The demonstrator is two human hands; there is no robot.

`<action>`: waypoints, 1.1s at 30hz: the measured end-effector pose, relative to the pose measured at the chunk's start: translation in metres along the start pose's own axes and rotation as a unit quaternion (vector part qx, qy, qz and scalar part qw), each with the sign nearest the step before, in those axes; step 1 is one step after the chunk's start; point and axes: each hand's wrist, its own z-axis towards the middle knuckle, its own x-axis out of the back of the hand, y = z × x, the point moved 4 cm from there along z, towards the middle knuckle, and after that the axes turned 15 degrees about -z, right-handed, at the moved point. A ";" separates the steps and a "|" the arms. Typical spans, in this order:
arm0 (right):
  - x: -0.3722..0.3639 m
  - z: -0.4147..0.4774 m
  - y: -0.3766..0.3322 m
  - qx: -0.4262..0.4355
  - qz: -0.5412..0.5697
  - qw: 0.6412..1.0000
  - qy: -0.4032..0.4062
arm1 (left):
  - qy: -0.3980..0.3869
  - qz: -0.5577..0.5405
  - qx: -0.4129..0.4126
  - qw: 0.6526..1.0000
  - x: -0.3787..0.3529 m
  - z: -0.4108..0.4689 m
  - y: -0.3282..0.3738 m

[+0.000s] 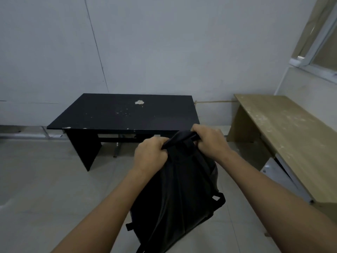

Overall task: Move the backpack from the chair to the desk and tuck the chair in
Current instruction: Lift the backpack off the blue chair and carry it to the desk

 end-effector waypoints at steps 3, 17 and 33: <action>-0.005 0.064 0.028 0.000 -0.017 1.000 0.007 | 0.000 -0.017 -0.007 1.000 -0.004 0.071 -0.007; -0.036 0.369 0.156 0.009 0.000 0.994 0.112 | 0.074 -0.002 -0.049 0.996 -0.028 0.387 -0.027; -0.118 0.751 0.195 0.177 -0.109 0.973 0.095 | 0.160 -0.019 0.054 0.985 -0.062 0.683 -0.123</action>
